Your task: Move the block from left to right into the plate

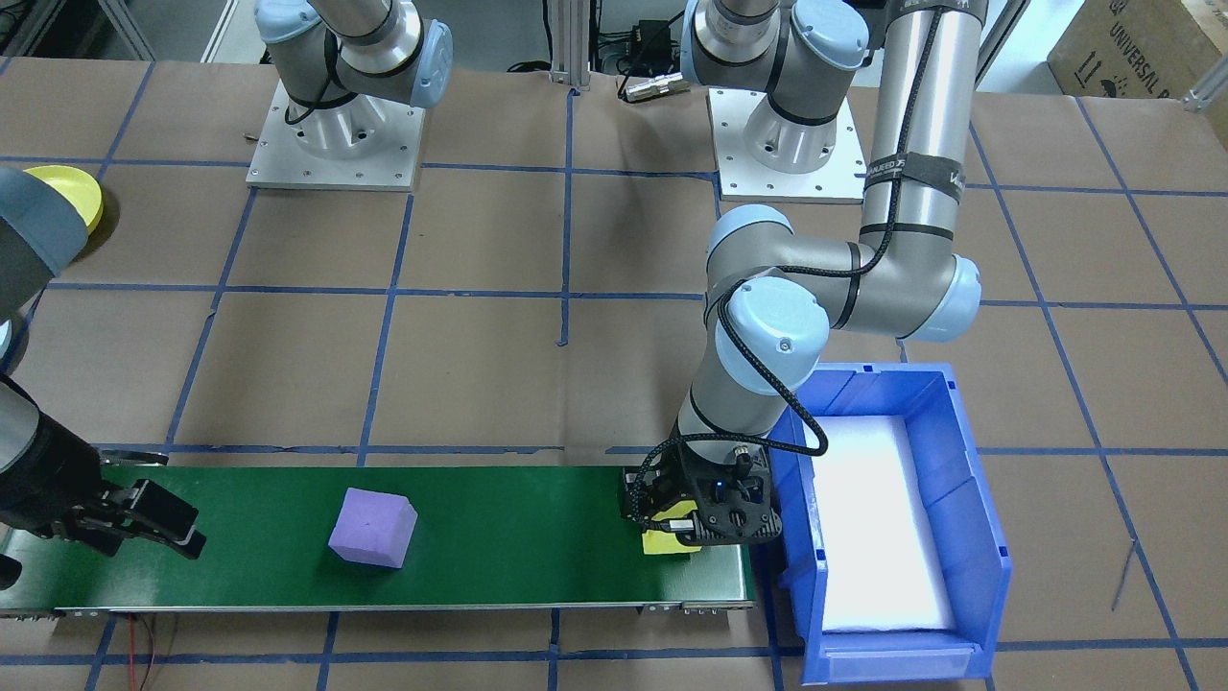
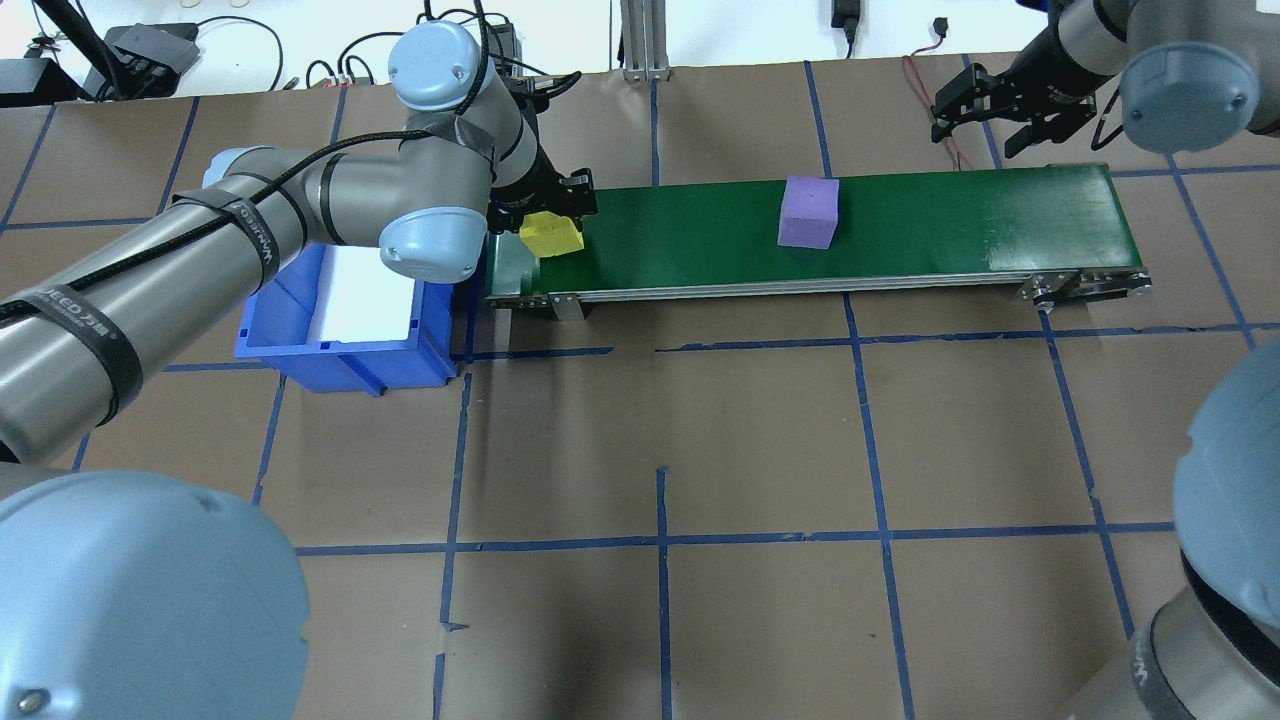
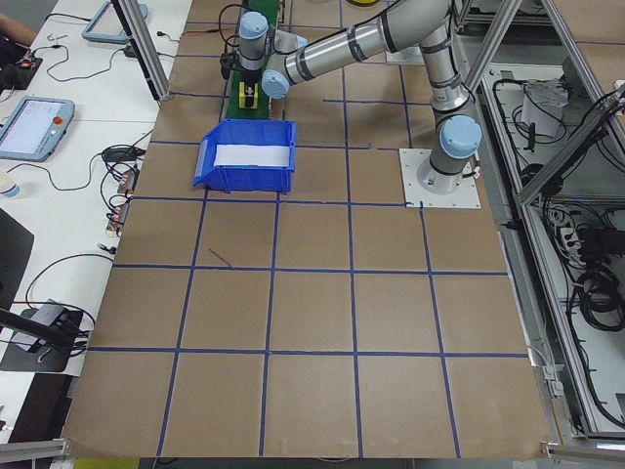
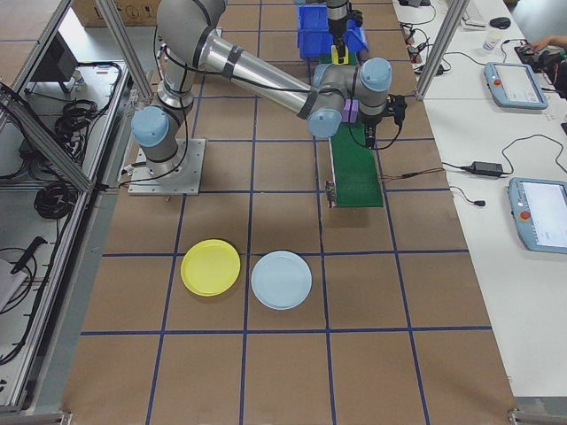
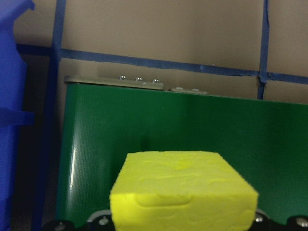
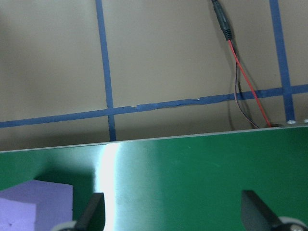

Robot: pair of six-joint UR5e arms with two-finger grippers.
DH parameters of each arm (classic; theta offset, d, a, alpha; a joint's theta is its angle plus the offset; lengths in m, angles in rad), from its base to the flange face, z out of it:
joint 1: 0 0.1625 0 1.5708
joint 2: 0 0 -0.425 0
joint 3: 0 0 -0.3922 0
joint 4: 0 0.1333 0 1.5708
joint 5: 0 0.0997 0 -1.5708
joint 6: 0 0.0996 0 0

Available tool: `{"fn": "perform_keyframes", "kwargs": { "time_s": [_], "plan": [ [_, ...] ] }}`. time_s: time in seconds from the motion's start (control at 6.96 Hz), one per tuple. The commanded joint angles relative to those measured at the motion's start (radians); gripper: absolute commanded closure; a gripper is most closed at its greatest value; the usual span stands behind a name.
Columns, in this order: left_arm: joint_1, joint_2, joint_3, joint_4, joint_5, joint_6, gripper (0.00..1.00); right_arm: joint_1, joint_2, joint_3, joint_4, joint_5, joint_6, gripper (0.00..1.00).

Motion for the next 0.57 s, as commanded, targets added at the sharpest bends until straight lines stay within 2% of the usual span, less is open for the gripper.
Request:
{"fn": "perform_keyframes", "kwargs": {
  "time_s": [0.0, 0.14, 0.43],
  "plan": [
    [-0.001, 0.023, 0.032, 0.023, 0.006, 0.031, 0.00, 0.001, 0.003, 0.022, -0.008, 0.054, 0.003, 0.00],
    [0.000, 0.066, 0.037, 0.004, 0.012, 0.039, 0.00, 0.001, 0.003, 0.029, -0.008, 0.056, 0.005, 0.00],
    [0.031, 0.232, 0.036, -0.246, 0.013, 0.039, 0.00, 0.001, 0.003, 0.035, -0.008, 0.056, 0.019, 0.00]
  ]
}}
